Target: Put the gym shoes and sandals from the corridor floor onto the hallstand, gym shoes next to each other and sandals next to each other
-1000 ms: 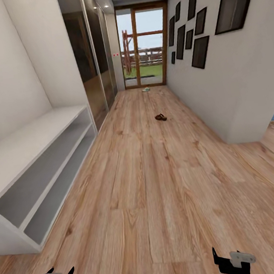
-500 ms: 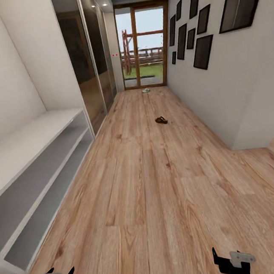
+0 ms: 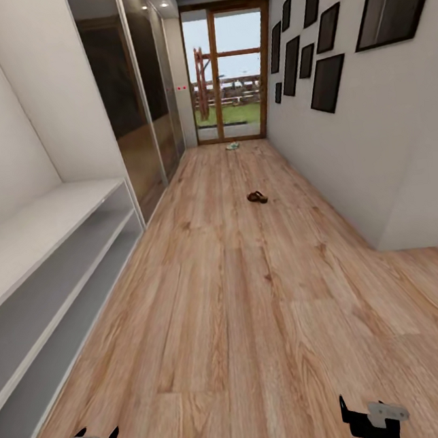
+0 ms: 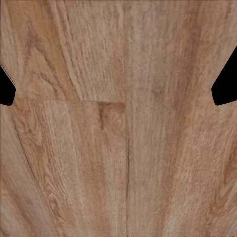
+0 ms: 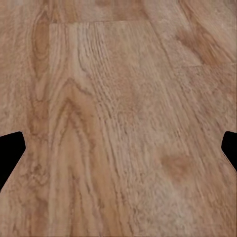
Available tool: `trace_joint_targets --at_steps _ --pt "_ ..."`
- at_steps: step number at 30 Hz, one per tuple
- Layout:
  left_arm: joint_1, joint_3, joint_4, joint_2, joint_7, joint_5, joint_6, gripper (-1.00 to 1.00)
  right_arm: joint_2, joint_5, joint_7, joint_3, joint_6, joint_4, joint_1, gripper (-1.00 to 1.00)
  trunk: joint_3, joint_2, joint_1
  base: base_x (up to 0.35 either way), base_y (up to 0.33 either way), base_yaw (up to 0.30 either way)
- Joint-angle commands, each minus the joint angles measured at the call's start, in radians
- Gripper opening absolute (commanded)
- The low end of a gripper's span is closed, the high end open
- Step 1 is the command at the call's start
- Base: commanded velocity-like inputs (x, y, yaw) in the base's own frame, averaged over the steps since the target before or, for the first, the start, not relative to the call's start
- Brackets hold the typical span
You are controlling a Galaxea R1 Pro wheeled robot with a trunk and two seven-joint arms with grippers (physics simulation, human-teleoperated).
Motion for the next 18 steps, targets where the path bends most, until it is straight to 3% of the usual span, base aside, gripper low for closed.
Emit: trace_joint_targets --at_steps 1,18 --pt "-0.001 0.003 0.001 0.0 -0.01 0.008 0.002 1.0 0.0 -0.002 -0.007 0.009 -0.001 0.0 0.0 1.0 -0.001 0.0 0.0 0.314 -0.121 0.0" --pt "-0.001 0.003 0.001 0.0 -0.01 0.008 0.002 1.0 0.0 -0.002 -0.007 0.009 -0.001 0.0 0.0 1.0 -0.001 0.0 0.0 0.31 -0.124 0.0"
